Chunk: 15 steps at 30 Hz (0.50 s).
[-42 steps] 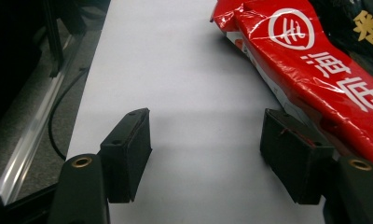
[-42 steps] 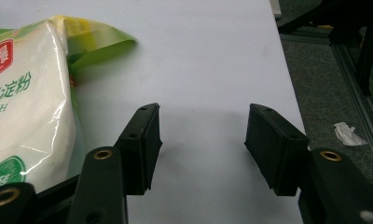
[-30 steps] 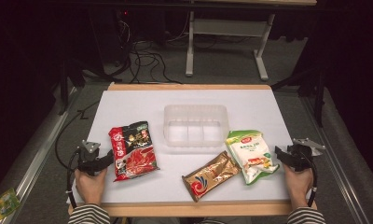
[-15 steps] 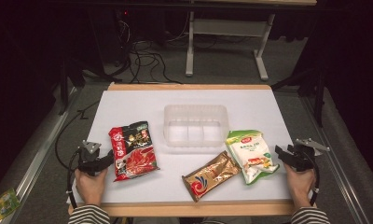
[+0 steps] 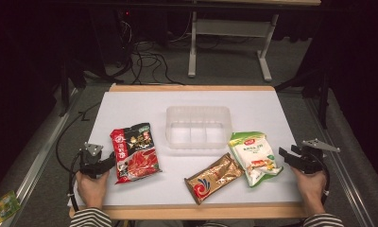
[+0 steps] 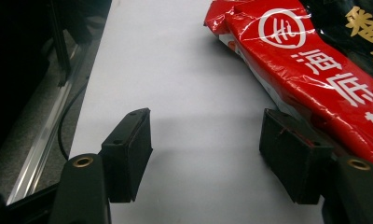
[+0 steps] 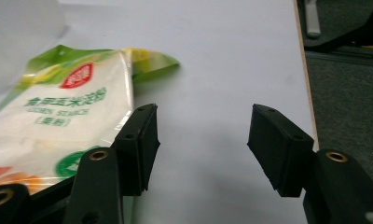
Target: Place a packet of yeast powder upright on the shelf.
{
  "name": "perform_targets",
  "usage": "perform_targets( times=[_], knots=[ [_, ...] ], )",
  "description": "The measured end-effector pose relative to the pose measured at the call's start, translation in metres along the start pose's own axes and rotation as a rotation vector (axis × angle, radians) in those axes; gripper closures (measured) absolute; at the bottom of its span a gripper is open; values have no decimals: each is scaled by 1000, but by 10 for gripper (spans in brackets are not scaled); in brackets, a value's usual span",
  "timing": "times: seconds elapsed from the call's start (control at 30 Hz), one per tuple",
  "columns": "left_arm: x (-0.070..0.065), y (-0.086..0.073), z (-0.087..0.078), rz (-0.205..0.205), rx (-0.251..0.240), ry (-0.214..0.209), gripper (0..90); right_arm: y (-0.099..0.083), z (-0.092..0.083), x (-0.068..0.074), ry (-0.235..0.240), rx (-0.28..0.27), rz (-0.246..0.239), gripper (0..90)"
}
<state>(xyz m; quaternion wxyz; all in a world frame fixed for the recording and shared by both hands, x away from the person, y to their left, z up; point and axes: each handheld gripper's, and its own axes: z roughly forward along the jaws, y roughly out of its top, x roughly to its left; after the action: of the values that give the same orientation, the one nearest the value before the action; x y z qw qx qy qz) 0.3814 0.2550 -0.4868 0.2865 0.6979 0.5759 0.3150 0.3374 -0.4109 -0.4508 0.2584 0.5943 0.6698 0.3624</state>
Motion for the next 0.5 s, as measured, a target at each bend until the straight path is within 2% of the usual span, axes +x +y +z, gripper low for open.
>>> perform_targets(
  times=[0.07,0.1,0.2,0.23,0.27,0.3,0.33,0.43,0.5],
  knots=[
    [0,0,0,-1,0,0,343,2,-2,0,14,5,1,429],
    [0,0,0,3,-1,-2,343,8,-6,0,65,30,24,430],
    [0,0,0,4,5,-3,343,15,-8,0,104,57,18,445],
    [0,0,0,4,5,-3,343,15,-8,0,104,57,18,445],
    [0,0,0,4,5,-3,343,21,-8,1,136,75,21,449],
    [0,0,0,4,5,-3,343,21,-8,1,136,75,21,449],
    [0,0,0,5,5,-1,343,27,-7,1,160,99,19,444],
    [0,0,0,3,5,-3,343,33,-4,2,185,117,25,432],
    [0,0,0,4,5,-4,343,38,0,5,195,136,10,427]
  ],
)
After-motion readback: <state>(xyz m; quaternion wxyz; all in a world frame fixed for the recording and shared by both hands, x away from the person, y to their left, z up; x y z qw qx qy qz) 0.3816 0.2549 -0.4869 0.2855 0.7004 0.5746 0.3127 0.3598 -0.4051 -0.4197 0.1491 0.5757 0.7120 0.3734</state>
